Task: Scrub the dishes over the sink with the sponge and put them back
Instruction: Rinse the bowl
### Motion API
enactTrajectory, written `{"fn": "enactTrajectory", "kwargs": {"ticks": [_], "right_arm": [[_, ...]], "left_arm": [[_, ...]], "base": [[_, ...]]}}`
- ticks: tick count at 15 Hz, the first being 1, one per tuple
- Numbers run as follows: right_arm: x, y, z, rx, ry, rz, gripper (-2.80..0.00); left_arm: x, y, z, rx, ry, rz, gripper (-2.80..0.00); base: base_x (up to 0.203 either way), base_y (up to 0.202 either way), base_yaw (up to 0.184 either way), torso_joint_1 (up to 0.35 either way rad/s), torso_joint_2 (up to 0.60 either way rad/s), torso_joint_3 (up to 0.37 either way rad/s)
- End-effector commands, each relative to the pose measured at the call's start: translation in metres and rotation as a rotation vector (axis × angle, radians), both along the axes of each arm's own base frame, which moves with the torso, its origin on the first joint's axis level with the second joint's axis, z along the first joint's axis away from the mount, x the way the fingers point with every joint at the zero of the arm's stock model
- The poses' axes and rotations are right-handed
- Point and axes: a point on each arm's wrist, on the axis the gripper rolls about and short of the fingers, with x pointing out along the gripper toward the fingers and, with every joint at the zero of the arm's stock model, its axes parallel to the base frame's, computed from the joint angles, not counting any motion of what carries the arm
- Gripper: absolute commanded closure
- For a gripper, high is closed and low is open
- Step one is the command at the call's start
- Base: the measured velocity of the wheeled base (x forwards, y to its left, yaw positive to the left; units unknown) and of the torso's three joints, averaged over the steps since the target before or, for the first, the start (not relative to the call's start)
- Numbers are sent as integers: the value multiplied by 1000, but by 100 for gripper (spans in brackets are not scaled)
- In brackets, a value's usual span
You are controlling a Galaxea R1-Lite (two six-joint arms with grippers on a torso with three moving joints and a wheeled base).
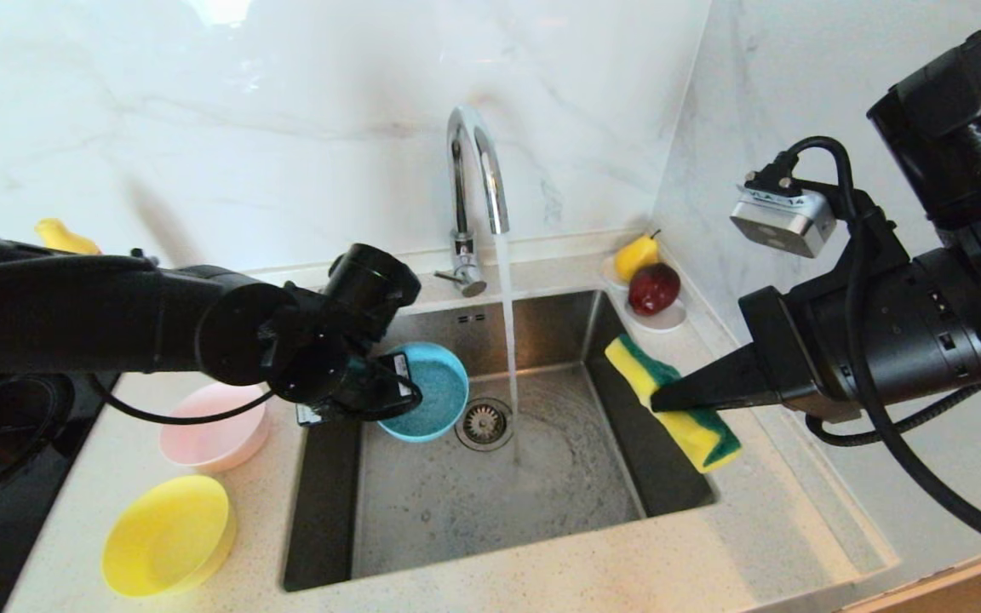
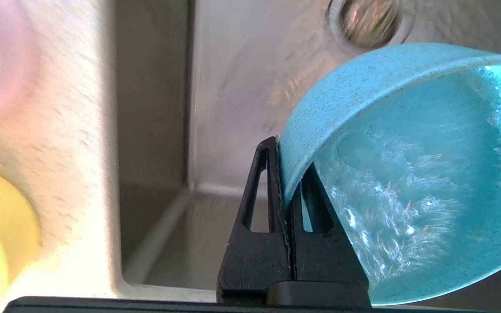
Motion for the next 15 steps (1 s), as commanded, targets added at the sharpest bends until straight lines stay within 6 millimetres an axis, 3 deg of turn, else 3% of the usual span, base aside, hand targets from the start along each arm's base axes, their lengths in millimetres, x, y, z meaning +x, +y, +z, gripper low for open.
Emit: {"fn": "enactTrajectory", "kwargs": {"ticks": [1,7,15], "right_arm": [[-2,-1,-2,-3,10,0,0],[-3,-2,-4,-8,16,0,0],[-2,-3,-15,-33,52,-3,0]], "left_arm": [[-19,14,33,-77,-182,1,0],[-12,35,72,-60,-574,4,0],[-17,40,109,2,-934,-62,0]], "base": [[0,0,0,0,0,0],[0,0,0,0,0,0],[0,0,0,0,0,0]]}}
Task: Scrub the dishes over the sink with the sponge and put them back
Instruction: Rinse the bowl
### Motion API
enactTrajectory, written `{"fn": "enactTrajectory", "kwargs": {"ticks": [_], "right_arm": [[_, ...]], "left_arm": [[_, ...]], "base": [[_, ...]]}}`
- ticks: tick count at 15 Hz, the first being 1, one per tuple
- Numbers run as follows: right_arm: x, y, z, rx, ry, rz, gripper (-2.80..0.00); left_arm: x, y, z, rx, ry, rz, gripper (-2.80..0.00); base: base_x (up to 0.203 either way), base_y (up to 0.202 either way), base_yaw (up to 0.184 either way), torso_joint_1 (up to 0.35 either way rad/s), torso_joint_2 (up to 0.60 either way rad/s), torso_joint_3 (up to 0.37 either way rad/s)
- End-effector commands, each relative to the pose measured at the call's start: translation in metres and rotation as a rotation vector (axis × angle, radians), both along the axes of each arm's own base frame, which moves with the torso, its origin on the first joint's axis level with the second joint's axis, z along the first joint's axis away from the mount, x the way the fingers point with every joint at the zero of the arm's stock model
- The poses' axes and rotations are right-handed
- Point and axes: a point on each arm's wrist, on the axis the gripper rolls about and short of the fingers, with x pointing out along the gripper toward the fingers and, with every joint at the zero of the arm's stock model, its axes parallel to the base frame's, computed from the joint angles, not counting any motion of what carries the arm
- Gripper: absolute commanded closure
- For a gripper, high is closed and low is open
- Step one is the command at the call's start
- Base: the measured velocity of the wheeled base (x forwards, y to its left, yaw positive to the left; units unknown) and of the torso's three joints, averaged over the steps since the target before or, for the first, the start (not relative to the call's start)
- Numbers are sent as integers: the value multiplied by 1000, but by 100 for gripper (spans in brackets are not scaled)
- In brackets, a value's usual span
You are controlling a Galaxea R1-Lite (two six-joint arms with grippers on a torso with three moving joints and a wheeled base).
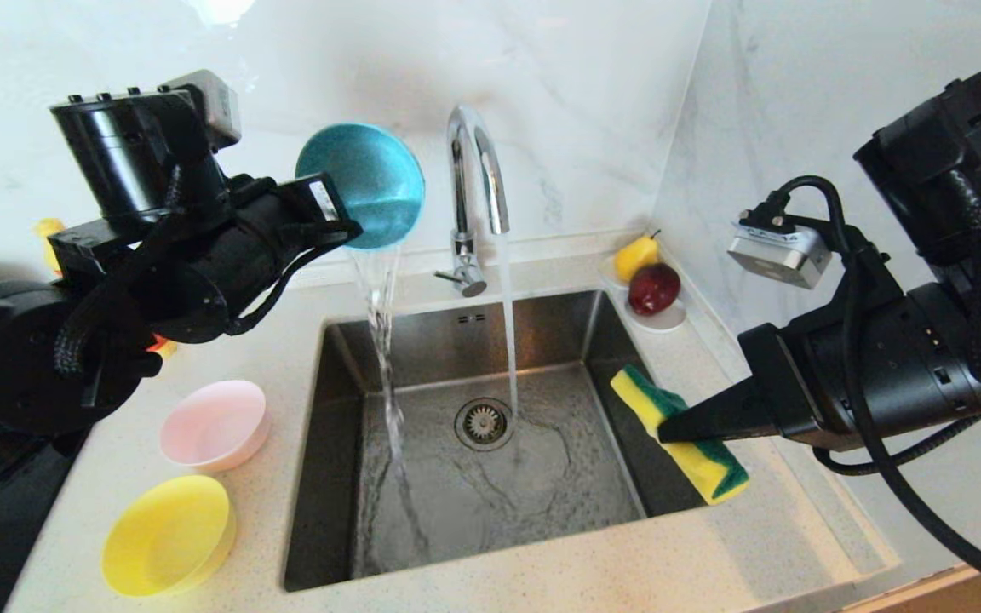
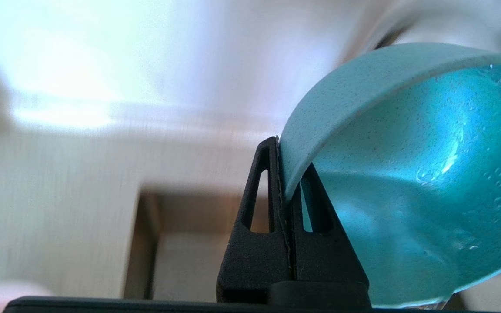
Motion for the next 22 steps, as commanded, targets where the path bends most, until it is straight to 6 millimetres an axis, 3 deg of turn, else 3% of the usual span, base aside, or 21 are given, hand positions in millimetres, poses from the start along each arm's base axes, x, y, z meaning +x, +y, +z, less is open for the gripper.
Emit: {"fn": "enactTrajectory", "kwargs": {"ticks": [1,7,14,18,22], "right_arm": [[2,-2,-1,-3,8,-8,0],[3,-2,-2,-3,9,-9,0],[6,1,-4,-9,17,-7,0],[6,1,-4,-9,17,-7,0],[6,1,-3,-8,12,-9,0]], "left_arm": [[-3,1,10,14,-85,-8,0],[-25,8,39,11,-235,-106,0],[-49,17,52,18,-367,-154,0],[-45,16,39,37,-306,-163,0],[-39,22,3,138,38,-148,0]], "base": [[0,0,0,0,0,0],[0,0,0,0,0,0],[0,0,0,0,0,0],[0,0,0,0,0,0],[0,0,0,0,0,0]]}}
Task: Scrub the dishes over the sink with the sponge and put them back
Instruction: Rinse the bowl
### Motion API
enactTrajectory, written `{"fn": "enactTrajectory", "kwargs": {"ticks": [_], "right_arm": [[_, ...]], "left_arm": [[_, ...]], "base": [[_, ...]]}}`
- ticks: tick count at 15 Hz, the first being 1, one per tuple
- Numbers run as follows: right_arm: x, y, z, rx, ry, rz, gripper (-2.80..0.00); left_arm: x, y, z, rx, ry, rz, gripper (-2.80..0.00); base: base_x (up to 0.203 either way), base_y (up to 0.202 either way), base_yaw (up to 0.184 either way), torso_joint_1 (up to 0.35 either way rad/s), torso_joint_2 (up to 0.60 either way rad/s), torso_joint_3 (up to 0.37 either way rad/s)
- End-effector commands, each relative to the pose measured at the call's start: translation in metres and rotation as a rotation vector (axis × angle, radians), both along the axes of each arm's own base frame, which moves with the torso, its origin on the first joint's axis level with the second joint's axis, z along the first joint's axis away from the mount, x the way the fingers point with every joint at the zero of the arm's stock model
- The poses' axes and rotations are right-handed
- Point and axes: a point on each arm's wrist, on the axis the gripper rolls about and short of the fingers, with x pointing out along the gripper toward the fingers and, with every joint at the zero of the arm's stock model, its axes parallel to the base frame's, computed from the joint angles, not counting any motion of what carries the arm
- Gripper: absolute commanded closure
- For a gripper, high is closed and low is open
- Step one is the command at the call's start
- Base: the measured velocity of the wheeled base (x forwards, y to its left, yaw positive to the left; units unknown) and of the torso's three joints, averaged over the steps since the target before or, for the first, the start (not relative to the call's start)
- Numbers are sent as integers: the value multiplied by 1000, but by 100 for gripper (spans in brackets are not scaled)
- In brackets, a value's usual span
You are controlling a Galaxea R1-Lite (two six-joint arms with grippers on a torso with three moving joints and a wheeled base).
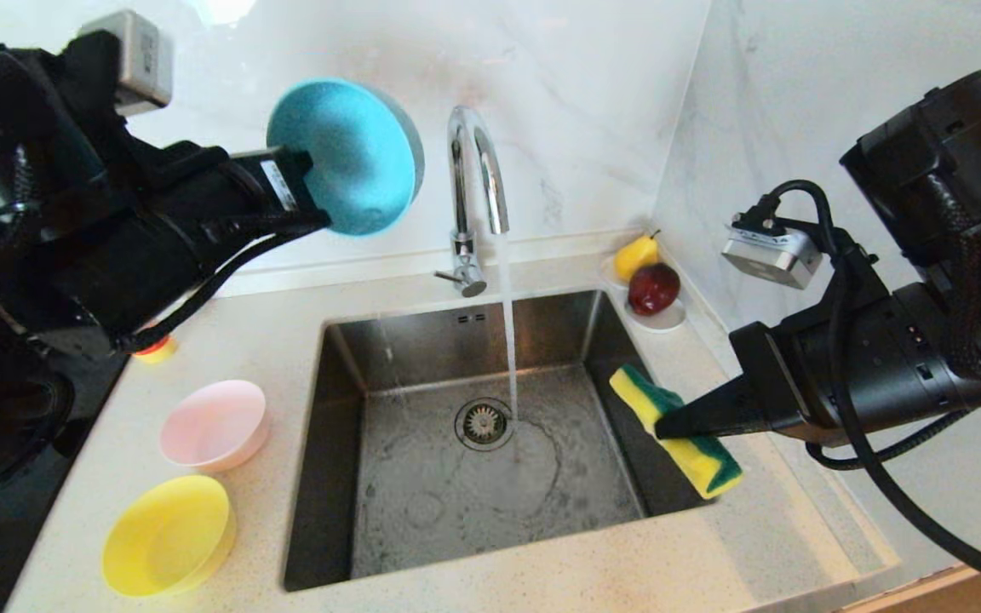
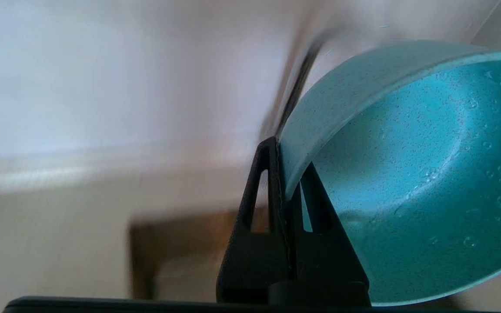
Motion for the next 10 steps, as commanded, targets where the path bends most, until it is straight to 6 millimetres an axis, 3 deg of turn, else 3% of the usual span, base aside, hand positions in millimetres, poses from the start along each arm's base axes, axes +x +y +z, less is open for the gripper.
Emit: {"fn": "enactTrajectory", "kwargs": {"ticks": [1,3,4,10], "right_arm": [[0,0,-1,-3,10,-1,0],[-1,0,-3,-8,16,-3,0],[-1,-1,-3,-8,16,-3,0],[-1,-3,-9,-21,36,-9,0]], "left_arm": [[1,11,-22,82,228,43,0],[0,24,-37,131,479,88,0],[1,31,-32,78,549,119,0],[13,107,-6,-274,667,441,0]], "base": [[0,0,0,0,0,0],[0,0,0,0,0,0],[0,0,0,0,0,0],[0,0,0,0,0,0]]}}
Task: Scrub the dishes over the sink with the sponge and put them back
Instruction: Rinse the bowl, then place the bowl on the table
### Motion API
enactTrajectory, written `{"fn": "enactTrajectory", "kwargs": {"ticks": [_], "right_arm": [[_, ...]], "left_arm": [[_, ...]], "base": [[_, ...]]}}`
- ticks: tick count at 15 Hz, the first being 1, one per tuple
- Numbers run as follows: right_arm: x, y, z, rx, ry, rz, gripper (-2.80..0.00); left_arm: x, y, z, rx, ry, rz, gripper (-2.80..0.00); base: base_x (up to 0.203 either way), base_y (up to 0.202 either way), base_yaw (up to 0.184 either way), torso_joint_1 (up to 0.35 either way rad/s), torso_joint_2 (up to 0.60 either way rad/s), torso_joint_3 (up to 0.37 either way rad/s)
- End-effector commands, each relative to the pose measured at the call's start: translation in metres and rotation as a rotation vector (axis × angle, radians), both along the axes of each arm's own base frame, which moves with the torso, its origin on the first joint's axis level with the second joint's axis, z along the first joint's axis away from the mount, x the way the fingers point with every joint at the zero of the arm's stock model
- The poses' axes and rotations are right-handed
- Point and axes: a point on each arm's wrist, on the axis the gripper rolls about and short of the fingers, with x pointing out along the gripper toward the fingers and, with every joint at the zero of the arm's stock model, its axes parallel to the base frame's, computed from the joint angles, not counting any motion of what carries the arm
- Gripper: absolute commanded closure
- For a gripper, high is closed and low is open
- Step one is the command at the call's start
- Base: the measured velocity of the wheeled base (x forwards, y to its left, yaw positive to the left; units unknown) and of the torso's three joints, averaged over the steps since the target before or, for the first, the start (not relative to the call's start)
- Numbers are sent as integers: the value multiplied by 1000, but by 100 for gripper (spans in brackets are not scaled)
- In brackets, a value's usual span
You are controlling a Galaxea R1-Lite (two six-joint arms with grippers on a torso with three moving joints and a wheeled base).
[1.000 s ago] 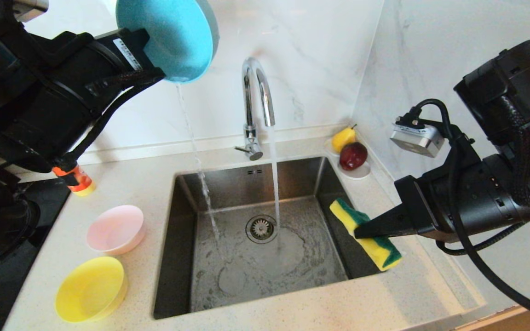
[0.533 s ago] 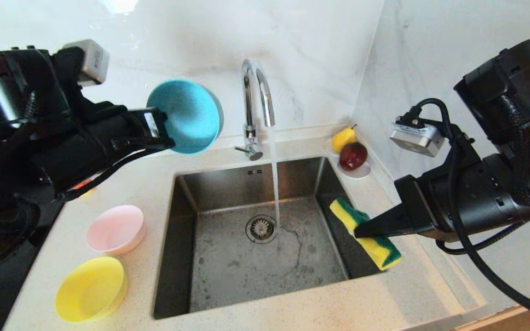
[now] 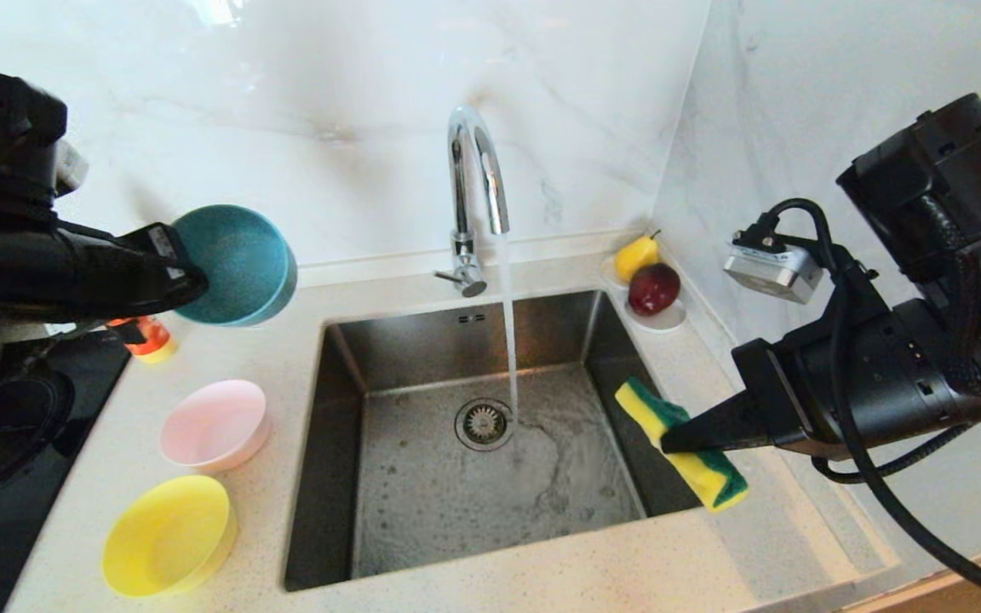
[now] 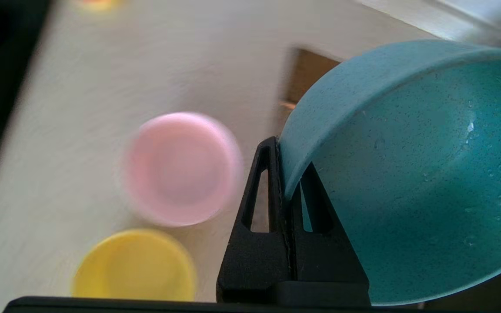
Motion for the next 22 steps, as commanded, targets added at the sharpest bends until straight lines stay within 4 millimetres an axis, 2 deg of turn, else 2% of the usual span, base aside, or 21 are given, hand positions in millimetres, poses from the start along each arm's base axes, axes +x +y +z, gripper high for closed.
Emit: {"fn": "enactTrajectory", "kwargs": {"ticks": [1,6,8,12,17,22], "right_arm": [[0,-1,-3,-6,13,-2,0],[0,-2,1,19,-20,-8,0],[0,-2,1,24,-21,-4,0],[-1,-2,-1,18,-12,-3,0],[-3,-10,-8,3,2,-21,0],[-4,-10,-7,6,0,-21,0]], "left_arm": [[1,28,1,-32,25,126,0],[-10,97,-6,-102,55,422,0],[-9,127,-19,-135,85,540,0],[1,181,-56,-237,158,720,0],[6,234,-98,-308,226,844,0],[15,271,-115,-339,193,893,0]], "base": [[0,0,0,0,0,0],[0,0,0,0,0,0],[0,0,0,0,0,0],[0,0,0,0,0,0],[0,0,0,0,0,0],[0,0,0,0,0,0]]}}
